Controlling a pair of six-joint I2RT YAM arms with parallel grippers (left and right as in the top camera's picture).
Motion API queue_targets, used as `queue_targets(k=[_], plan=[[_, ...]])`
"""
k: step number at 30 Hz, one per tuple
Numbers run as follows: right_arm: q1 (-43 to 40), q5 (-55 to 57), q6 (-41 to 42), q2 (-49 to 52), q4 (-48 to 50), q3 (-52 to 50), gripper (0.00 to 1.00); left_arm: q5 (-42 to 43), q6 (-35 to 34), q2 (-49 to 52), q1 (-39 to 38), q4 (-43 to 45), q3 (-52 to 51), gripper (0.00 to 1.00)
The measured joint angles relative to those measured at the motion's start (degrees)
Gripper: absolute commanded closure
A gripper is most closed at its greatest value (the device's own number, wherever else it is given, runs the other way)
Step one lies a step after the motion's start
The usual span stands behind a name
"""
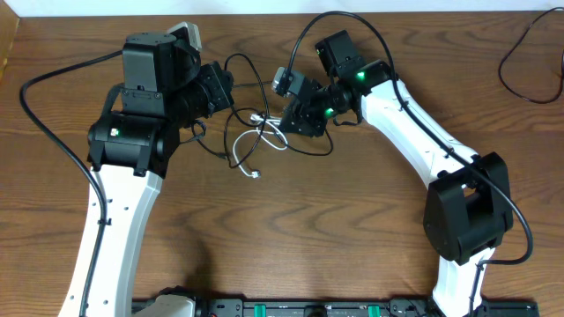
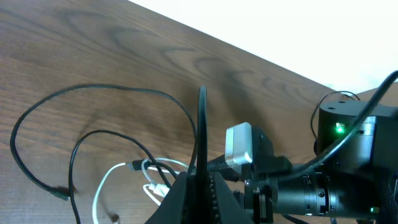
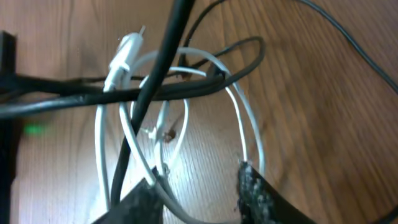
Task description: Untangle cables
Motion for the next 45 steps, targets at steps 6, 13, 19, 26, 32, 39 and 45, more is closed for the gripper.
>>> queue_targets(k=[6,13,19,26,32,39,45], plan=[[0.0,2.2,5.9,0.1,2.8,0.0,0.99,0.0,0.0,0.0,0.0,0.0,0.0,0.92],[-3.3,9.3,16.9,-2.3,2.3,-0.1,0.99,-4.4,0.0,0.0,0.0,-2.4,0.0,0.92],[-9.8,12.5,23.2,-13.8,2.3,-0.2,0.99,-12.5,0.0,0.0,0.0,-6.9,0.0,0.93],[-16.6,13.3,26.5,-26.6,0.5,-0.2,0.99,-23.7,0.0,0.0,0.0,-11.7,0.0,0.92],[-21.4,16.0,30.5,-30.7,-0.1,-0.2,0.99,-32.5,0.0,0.6,0.0,-14.4,0.0,0.93],[-29.8,27.1,38.9,-32.4,-3.5,-0.2,0.99,-38.1,0.0,5.1,0.5,-16.8,0.0,0.93],[-34.6,37.7,43.6,-32.3,-8.2,-0.2,0.99,-38.6,0.0,10.2,4.3,-17.6,0.0,0.93]])
